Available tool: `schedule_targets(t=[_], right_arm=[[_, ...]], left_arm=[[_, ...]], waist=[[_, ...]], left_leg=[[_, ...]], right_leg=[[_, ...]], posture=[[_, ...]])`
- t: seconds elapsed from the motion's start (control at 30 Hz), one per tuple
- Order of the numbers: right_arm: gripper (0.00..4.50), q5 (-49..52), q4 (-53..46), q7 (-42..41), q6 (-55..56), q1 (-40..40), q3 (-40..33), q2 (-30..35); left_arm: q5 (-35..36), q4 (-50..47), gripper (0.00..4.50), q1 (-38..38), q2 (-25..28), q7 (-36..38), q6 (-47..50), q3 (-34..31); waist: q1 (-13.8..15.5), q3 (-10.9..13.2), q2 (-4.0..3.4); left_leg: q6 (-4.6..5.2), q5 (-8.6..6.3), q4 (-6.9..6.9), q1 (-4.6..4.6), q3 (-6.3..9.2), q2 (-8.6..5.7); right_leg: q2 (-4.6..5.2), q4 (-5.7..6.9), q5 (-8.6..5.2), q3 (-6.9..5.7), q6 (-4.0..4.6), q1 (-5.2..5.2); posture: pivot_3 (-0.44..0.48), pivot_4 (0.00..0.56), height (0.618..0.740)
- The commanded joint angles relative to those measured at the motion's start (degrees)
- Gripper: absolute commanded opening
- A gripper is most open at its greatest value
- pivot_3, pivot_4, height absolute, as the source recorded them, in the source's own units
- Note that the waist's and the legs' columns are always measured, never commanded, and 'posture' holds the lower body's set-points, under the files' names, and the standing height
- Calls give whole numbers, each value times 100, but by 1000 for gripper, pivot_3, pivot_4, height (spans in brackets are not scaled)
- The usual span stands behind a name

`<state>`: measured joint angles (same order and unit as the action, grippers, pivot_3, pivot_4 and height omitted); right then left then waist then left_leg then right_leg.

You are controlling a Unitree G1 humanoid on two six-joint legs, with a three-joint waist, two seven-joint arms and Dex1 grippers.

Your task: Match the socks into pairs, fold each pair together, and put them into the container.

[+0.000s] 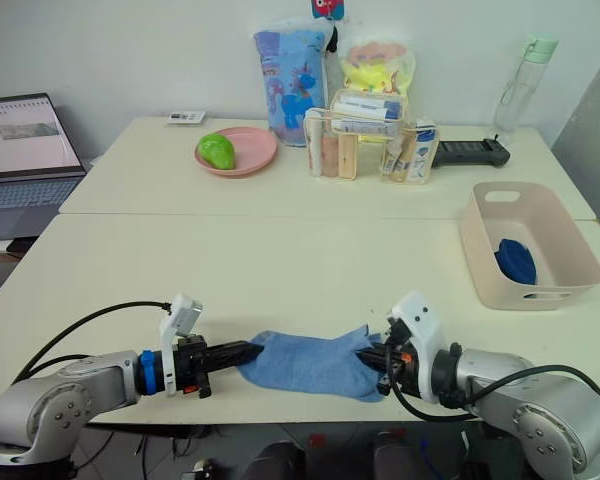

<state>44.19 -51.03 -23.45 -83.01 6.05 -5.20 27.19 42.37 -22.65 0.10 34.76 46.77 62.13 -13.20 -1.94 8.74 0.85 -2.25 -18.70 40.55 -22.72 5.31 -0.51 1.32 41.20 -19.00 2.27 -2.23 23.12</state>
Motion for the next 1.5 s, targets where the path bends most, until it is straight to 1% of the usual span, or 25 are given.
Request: schedule_targets(t=[0.03,0.23,0.4,0.53,0.67,0.77,0.87,0.97,1.0,1.07,1.1,1.13,1.2,1.23,1.3,1.33,1.4,1.47,1.5], right_arm=[[0,-152,42,58,309,-157,168,196],[0,-204,59,15,543,-373,273,490],[0,-65,83,117,542,-261,80,318],[0,7,45,123,487,-299,36,338],[0,-4,103,182,454,-324,55,367],[0,-42,171,215,447,-340,128,425],[0,-46,190,259,430,-337,189,474],[0,-155,215,358,500,-337,222,496],[234,-220,212,404,536,-346,228,522],[674,-291,190,406,606,-363,238,608],[970,-289,180,398,620,-368,207,620],[1371,-261,158,382,632,-375,160,628],[2012,-175,76,345,621,-360,21,663],[2412,-134,31,326,617,-357,-49,681],[3116,-30,-151,227,766,-300,-312,735],[3430,23,-255,161,956,-216,-451,726],[3430,117,-363,155,1077,7,-585,724],[3430,168,-341,185,1113,215,-445,695],[3456,129,-288,242,1133,341,-276,655]], left_arm=[[-88,-69,26,93,84,20,-363,106],[48,-83,26,145,90,-55,-356,137],[361,-329,26,297,120,-107,-175,37],[615,-387,26,345,115,-250,-92,-116],[488,-379,26,463,134,-361,-235,28],[107,-114,26,397,78,-518,-533,278],[-73,-5,26,374,24,-610,-741,421],[-9,-57,26,417,-96,-585,-847,497],[3,-75,8,426,-104,-599,-855,495],[58,-184,458,480,13,-470,-854,496],[102,-243,637,513,69,-417,-845,467],[141,-284,993,550,111,-385,-842,420],[12,-271,1529,602,229,-339,-1051,314],[-45,-241,1902,613,275,-323,-1168,259],[7,-102,2508,486,550,-118,-1210,57],[48,-35,2519,367,690,2,-1242,-30],[124,6,2519,100,889,213,-1355,-99],[114,-60,2519,-175,997,501,-1553,45],[65,-97,2331,-345,1044,667,-1645,215]], waist=[[0,0,-1],[5,0,0],[8,0,0],[10,0,0],[8,0,-1],[12,0,0],[15,0,0],[17,0,-1],[17,0,-1],[17,0,-1],[16,0,-1],[13,0,-1],[11,0,-2],[11,0,-2],[17,0,-2],[16,1,-3],[16,2,-5],[13,2,-4],[12,2,-4]], left_leg=[[0,0,-2,0,0,0],[1,0,-4,0,-3,0],[1,-1,-6,0,-1,1],[1,-1,-6,0,-1,1],[1,-1,-7,1,-1,1],[1,-1,-7,0,-1,0],[1,-1,-7,0,-2,0],[1,-1,-7,0,-2,0],[1,-1,-7,0,-2,0],[1,-1,-7,0,-1,0],[1,-1,-7,0,-2,0],[1,-1,-8,0,-2,0],[1,-1,-10,1,-2,1],[1,-1,-11,2,-3,1],[1,-1,-11,1,-2,1],[1,-1,-11,0,0,1],[1,-1,-11,1,-1,0],[2,-1,-11,2,-2,-1],[1,-1,-12,2,-2,-2]], right_leg=[[0,0,0,0,0,0],[0,-1,0,2,0,0],[-1,-1,0,1,0,0],[-1,-5,0,1,0,-1],[-1,-5,0,2,0,-1],[-1,-5,0,0,0,-1],[-1,-6,0,1,0,-2],[-1,-6,0,2,0,-2],[-1,-6,0,1,0,-2],[-1,-7,0,1,0,-2],[-1,-7,0,2,0,-2],[-1,-7,0,2,0,-2],[-2,-6,0,1,0,-2],[-2,-6,0,3,0,-2],[-2,-7,0,1,0,-2],[-2,-7,0,-1,0,-2],[-3,-7,0,-2,0,-2],[-3,-10,0,-2,0,-4],[-2,-13,0,-2,0,-5]], posture=[[0,150,703],[0,150,703],[0,150,703],[0,150,703],[0,150,703],[0,150,703],[0,150,703],[0,150,703],[0,150,703],[0,150,703],[0,150,703],[0,150,703],[0,150,703],[0,150,703],[0,150,703],[0,150,703],[0,150,703],[0,150,703],[0,150,703]])
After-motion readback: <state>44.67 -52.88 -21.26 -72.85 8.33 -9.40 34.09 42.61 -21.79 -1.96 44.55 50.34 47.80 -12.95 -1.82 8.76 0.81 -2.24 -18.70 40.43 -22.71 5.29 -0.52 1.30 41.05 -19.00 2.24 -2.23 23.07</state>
